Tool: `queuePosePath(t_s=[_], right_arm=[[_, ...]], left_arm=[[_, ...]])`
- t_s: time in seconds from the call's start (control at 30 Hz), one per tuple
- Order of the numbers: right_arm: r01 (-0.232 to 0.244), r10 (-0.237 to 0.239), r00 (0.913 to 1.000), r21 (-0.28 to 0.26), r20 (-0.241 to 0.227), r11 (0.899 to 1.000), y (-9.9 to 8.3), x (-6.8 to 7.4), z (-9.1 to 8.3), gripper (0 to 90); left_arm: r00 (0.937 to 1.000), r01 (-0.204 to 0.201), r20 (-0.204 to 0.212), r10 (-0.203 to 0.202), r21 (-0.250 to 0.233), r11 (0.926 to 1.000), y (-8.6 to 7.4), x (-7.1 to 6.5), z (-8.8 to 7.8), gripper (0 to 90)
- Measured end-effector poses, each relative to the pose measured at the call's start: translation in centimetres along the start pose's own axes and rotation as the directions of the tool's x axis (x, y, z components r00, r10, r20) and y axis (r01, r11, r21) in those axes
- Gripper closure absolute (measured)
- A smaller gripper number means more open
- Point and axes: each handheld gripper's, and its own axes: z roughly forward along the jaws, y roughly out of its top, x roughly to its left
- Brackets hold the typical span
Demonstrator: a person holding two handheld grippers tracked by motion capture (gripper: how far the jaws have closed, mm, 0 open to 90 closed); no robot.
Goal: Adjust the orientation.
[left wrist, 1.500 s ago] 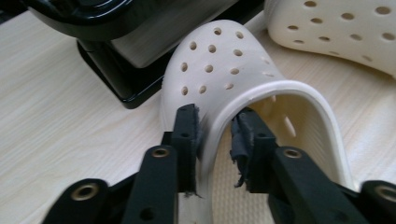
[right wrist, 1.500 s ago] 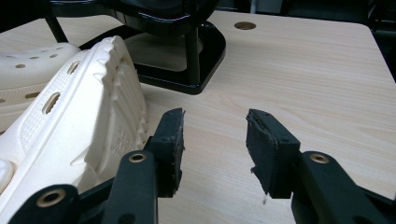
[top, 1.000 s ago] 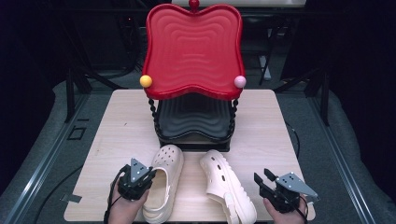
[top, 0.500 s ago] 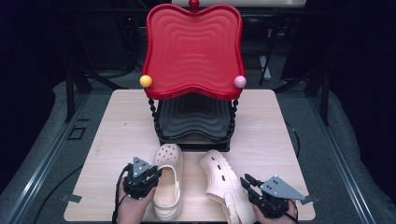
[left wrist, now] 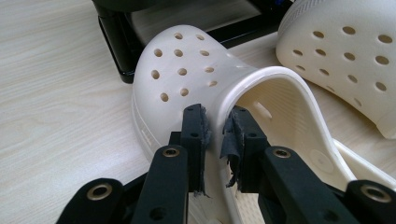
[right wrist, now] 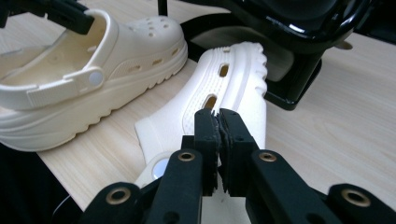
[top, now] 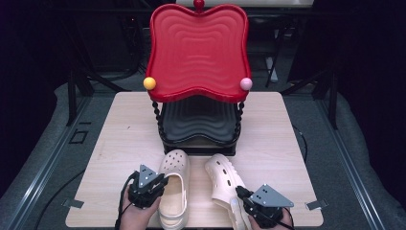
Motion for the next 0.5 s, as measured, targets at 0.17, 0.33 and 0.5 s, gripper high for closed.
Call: queuePosePath(t_s=[0.17,0.33,0.5], right_arm=[[0.011,-0.012,0.9998,0.032,0.016,0.999,-0.21,-0.02,0.31,89.7],[0.003,-0.004,0.9998,0.051,0.021,0.999,-0.21,-0.15,0.1,90.0],[-0.023,0.021,0.9989,0.028,0.043,0.999,-0.34,-0.69,-0.02,90.0]], left_arm=[[0.9994,-0.028,0.02,0.028,-0.015,0.9995,-0.23,-0.01,-0.01,77.7],[0.999,-0.023,0.037,0.024,-0.02,0.9995,-0.36,0.01,-0.12,77.8],[0.9931,0.004,0.117,-0.001,-0.024,0.9997,-0.32,0.48,-0.48,72.7]])
